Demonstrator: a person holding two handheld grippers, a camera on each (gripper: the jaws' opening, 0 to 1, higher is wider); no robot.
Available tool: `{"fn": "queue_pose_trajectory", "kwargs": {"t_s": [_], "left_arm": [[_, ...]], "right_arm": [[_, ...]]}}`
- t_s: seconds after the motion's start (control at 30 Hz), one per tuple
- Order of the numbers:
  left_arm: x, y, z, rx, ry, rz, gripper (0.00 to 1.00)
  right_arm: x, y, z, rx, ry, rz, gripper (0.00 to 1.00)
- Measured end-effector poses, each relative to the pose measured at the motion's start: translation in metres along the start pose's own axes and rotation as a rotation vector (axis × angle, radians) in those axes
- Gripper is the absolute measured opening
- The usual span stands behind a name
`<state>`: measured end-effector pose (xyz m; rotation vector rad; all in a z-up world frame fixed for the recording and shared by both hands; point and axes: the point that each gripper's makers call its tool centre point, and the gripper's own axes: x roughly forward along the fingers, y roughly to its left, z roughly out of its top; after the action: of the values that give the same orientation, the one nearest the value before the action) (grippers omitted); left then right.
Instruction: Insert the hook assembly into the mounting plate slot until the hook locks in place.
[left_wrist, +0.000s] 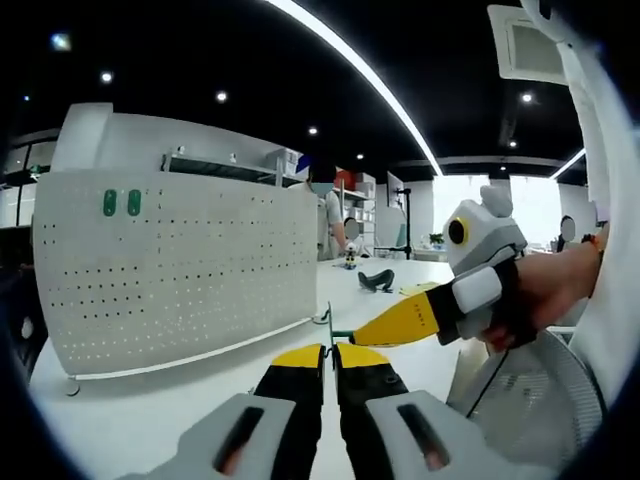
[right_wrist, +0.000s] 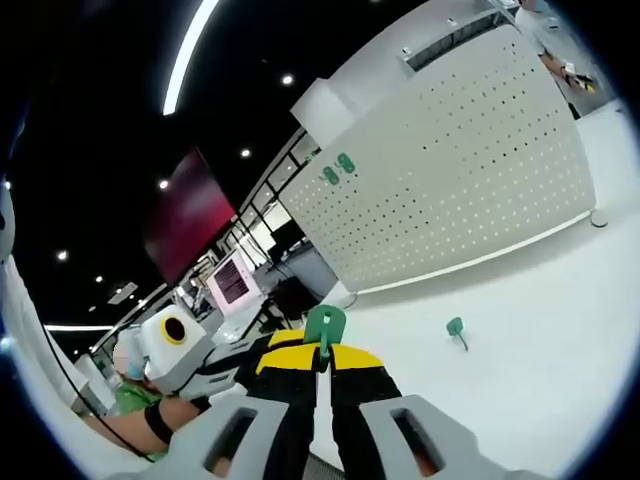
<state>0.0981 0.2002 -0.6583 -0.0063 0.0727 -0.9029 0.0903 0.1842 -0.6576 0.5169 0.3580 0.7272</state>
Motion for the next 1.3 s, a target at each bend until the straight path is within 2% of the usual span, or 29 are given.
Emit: {"fn": "queue_pose_trajectory", "kwargs": {"t_s": [0.13,0.2,0.47,0.7,1.3], "left_arm": [[0.000,-0.001,0.000,0.001,-0.002,0.001,0.04],[0.000,-0.002,-0.001,-0.004,0.000,-0.001,0.04],[0.000,-0.004,-0.004,-0.026,0.012,0.005,0.04],[0.001,-0.009,-0.007,-0.045,0.023,0.001,0.05],[0.002,-0.007,-0.011,-0.011,0.028,0.026,0.05]], "right_arm": [[0.001,0.000,-0.001,0.020,0.000,0.002,0.03],[0.001,0.000,0.000,0.057,-0.004,0.003,0.02],[0.000,-0.001,-0.003,0.056,0.028,-0.029,0.02],[0.000,-0.004,-0.002,0.106,0.026,-0.036,0.02],[0.000,-0.003,-0.007,0.047,0.075,-0.048,0.01]]}}
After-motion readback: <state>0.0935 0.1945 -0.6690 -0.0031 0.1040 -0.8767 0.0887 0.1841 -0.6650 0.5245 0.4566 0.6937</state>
